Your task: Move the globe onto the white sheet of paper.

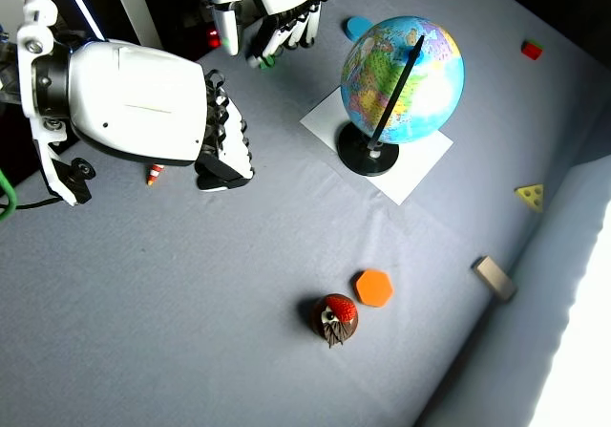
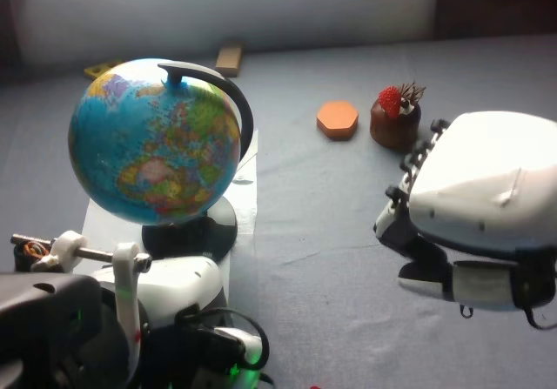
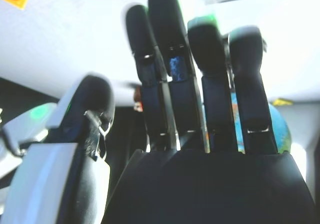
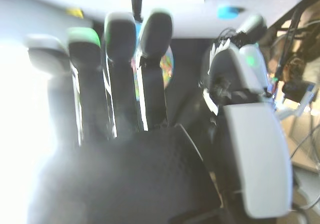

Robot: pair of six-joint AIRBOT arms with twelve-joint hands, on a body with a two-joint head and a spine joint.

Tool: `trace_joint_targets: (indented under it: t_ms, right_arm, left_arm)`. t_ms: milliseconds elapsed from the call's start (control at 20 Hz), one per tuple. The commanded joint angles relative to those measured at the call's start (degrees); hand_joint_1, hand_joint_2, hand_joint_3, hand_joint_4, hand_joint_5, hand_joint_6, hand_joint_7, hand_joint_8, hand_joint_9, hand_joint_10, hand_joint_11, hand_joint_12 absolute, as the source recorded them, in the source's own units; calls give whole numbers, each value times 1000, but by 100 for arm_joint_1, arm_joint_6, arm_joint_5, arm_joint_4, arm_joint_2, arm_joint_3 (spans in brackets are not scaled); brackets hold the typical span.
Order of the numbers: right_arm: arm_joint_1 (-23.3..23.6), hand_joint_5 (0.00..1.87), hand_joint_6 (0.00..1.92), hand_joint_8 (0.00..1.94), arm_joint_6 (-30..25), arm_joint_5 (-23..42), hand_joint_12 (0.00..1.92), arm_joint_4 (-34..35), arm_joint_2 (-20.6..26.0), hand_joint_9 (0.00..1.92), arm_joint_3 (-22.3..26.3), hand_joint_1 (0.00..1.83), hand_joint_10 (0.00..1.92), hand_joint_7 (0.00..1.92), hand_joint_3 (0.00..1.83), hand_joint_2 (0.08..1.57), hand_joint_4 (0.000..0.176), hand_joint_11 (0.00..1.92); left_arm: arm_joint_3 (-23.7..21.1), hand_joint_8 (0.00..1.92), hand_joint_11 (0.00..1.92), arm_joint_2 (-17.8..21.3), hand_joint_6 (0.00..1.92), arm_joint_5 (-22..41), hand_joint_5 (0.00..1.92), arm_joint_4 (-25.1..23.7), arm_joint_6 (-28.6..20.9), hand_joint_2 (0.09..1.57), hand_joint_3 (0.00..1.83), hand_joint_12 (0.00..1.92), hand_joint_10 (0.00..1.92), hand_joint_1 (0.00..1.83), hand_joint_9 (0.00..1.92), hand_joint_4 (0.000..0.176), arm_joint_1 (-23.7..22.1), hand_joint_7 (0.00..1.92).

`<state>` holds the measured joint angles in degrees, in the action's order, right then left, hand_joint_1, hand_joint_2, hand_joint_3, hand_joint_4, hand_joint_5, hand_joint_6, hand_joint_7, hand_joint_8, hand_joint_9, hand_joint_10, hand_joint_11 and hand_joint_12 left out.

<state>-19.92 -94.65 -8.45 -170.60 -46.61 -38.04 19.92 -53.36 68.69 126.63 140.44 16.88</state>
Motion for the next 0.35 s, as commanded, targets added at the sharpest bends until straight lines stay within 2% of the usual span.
trace_joint_targets:
  t_ms: [0,50,100,150,200,300]
  right_arm:
    - [4,1031,1894,1924,285,-870,1921,-181,21,1237,56,777,1921,1183,43,1412,0,1256]
    - [-79,1069,1916,1938,777,-1093,1921,173,21,1282,101,813,1921,1222,45,1416,0,1315]
    - [-128,1104,1921,1941,1609,-1258,1921,995,0,1315,133,837,1921,1248,43,1411,0,1353]
    - [-146,1104,1921,1941,2097,-1348,1921,1634,-22,1315,138,837,1921,1248,43,1411,0,1353]
    - [-150,1108,1921,1941,2407,-1400,1921,2216,-37,1317,137,839,1921,1255,42,1408,0,1357]
    - [-175,1117,1921,1941,2488,-1400,1921,2914,-36,1319,141,843,1921,1262,41,1404,0,1372]
  left_arm:
    - [-7,1888,1059,-13,1875,-16,969,-318,6,1440,4,1921,1917,624,1149,0,-81,1061]
    - [-6,1914,1114,-12,1912,-16,999,-320,17,1435,0,1921,1920,701,1187,0,-106,1091]
    - [-8,1921,1167,-12,1921,-8,1014,-314,17,1430,0,1921,1921,773,1227,0,-140,1126]
    - [-16,1921,1167,-12,1921,30,1014,-308,17,1430,0,1921,1921,773,1227,0,-168,1126]
    - [-24,1921,1170,-12,1921,52,1015,-306,17,1432,0,1921,1921,784,1229,0,-184,1128]
    - [-49,1921,1192,-13,1921,56,1018,-306,17,1426,0,1921,1921,795,1232,0,-190,1135]
